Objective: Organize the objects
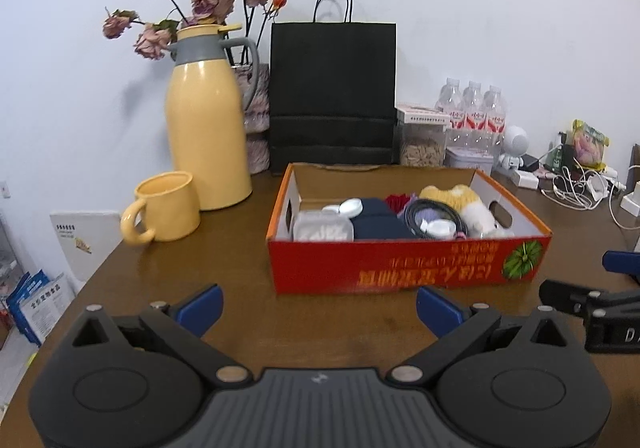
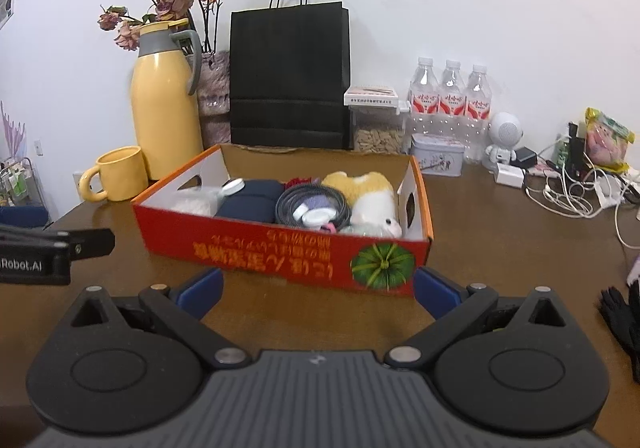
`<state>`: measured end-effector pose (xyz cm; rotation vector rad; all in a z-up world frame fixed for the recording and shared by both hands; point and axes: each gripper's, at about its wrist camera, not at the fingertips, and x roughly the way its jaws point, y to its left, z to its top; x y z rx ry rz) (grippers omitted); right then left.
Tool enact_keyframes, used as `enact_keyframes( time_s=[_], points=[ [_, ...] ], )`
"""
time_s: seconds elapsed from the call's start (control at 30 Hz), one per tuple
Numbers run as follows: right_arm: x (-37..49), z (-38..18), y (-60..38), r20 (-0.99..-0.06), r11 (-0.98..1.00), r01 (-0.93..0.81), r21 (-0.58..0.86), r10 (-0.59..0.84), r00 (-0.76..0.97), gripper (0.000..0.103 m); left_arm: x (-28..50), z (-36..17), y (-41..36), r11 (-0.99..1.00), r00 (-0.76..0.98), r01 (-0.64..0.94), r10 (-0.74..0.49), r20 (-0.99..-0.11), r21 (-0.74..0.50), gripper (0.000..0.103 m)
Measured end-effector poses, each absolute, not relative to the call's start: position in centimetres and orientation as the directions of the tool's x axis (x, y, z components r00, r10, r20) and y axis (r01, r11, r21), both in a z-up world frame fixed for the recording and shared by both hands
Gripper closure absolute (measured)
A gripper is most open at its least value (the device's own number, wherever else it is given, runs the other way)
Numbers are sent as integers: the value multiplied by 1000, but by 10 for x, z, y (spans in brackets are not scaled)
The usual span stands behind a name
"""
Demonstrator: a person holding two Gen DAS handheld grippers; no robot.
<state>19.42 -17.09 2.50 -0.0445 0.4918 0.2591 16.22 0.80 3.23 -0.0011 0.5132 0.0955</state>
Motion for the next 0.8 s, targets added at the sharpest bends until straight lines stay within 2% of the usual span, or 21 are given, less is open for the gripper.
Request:
enact_keyframes(
  time_s=[0.8],
  points=[
    [172,30,-173,-468,968,-250,31,235,852,0,146,37,3,996,866,-86,87,-493,24,0]
  ],
)
